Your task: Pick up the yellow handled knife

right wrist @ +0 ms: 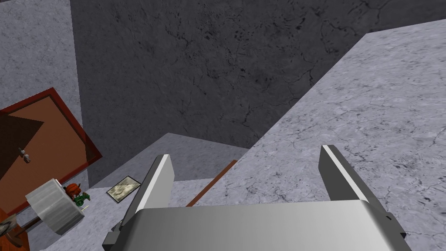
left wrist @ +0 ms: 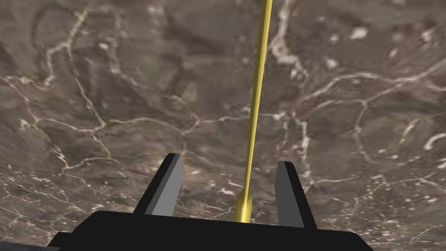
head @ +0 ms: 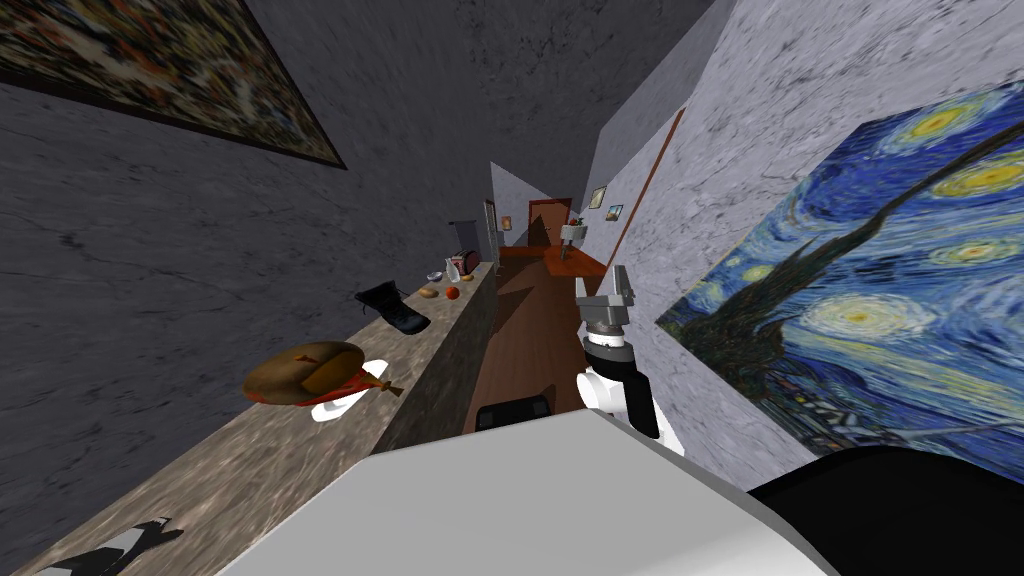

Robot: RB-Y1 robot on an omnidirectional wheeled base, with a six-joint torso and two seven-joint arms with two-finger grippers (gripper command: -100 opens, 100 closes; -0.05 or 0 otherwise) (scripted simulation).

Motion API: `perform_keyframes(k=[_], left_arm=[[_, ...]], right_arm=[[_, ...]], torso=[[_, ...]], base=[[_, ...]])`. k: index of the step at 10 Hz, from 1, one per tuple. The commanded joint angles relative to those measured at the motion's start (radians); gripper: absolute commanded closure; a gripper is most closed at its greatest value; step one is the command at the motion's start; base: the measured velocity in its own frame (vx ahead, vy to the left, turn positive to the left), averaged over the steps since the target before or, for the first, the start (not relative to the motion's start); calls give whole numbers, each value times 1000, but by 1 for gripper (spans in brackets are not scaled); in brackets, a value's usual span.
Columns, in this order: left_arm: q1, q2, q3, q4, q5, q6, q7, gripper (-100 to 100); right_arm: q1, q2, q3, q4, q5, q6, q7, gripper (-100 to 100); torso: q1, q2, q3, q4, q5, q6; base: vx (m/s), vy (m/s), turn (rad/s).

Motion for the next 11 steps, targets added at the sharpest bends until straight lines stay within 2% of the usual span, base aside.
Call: perform_keyframes(k=[1, 4, 5, 6, 11], left_arm=[[0, 0, 0, 0, 0, 0, 0, 100], [4, 1, -1, 4, -3, 0, 4, 100], [2, 0, 1, 4, -1, 0, 6, 0], [9, 10, 11, -5, 28, 27, -9, -100], [28, 39, 35, -31, 107, 107, -55, -100]], right_arm=[[0, 0, 0, 0, 0, 0, 0, 0], [0, 0, 0, 0, 0, 0, 0, 0], [0, 0, 0, 0, 0, 0, 0, 0], [0, 0, 0, 0, 0, 0, 0, 0], [0, 0, 0, 0, 0, 0, 0, 0]], torso=[[0, 0, 0, 0, 0, 0], [1, 3, 3, 3, 1, 3], [1, 2, 2, 1, 1, 4], [1, 1, 1, 1, 1, 4], [1, 1, 1, 1, 1, 5]], base=[[0, 0, 0], [1, 0, 10], [0, 0, 0], [-12, -9, 36], [-9, -6, 26]])
